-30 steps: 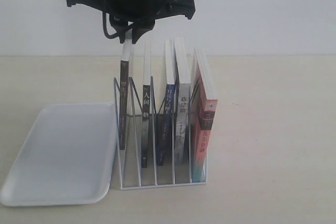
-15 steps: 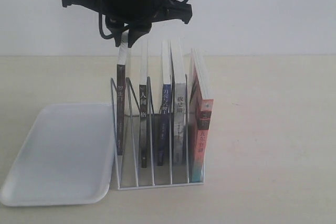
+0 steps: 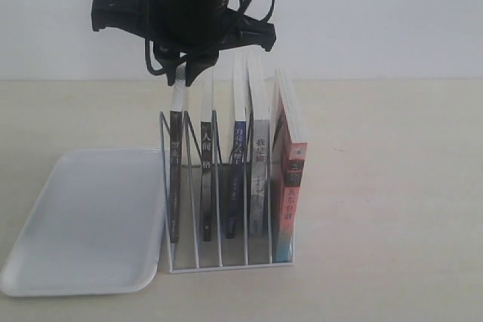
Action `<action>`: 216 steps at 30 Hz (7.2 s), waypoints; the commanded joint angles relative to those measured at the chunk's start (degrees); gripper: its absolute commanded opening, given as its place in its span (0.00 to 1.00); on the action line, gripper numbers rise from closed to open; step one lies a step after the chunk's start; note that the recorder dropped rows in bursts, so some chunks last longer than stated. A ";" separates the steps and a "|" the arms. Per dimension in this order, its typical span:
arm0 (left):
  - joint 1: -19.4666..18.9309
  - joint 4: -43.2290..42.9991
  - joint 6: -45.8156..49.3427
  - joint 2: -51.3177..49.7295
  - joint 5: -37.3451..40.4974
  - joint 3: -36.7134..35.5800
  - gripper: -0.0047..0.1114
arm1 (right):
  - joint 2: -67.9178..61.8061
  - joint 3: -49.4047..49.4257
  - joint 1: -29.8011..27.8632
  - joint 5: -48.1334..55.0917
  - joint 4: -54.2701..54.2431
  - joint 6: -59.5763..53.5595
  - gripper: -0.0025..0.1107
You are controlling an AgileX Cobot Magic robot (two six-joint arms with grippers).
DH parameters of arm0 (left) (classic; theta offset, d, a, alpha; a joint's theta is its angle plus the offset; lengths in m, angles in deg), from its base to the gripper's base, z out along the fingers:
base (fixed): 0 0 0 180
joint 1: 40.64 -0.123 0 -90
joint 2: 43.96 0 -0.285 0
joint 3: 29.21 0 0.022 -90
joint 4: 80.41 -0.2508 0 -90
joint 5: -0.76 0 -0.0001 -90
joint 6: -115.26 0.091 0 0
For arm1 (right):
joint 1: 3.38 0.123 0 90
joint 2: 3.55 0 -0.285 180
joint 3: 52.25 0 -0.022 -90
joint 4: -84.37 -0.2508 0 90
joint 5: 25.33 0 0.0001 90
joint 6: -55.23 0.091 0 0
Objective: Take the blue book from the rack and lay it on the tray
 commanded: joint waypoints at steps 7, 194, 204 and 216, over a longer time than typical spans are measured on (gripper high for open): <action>-0.20 -0.03 -0.39 0.18 -0.09 -0.19 0.08 | 1.28 1.11 -0.08 -0.39 -0.03 0.12 0.02; -0.20 -0.03 -0.39 0.18 -0.09 -0.19 0.08 | 32.15 14.79 1.31 -20.34 1.45 -15.20 0.02; -0.20 -0.03 -0.39 0.18 -0.09 -0.19 0.08 | 29.16 14.79 8.03 -20.83 1.21 -19.28 0.02; -0.20 -0.03 -0.39 0.18 -0.09 -0.19 0.08 | 23.10 14.79 9.94 -18.15 0.20 -23.83 0.02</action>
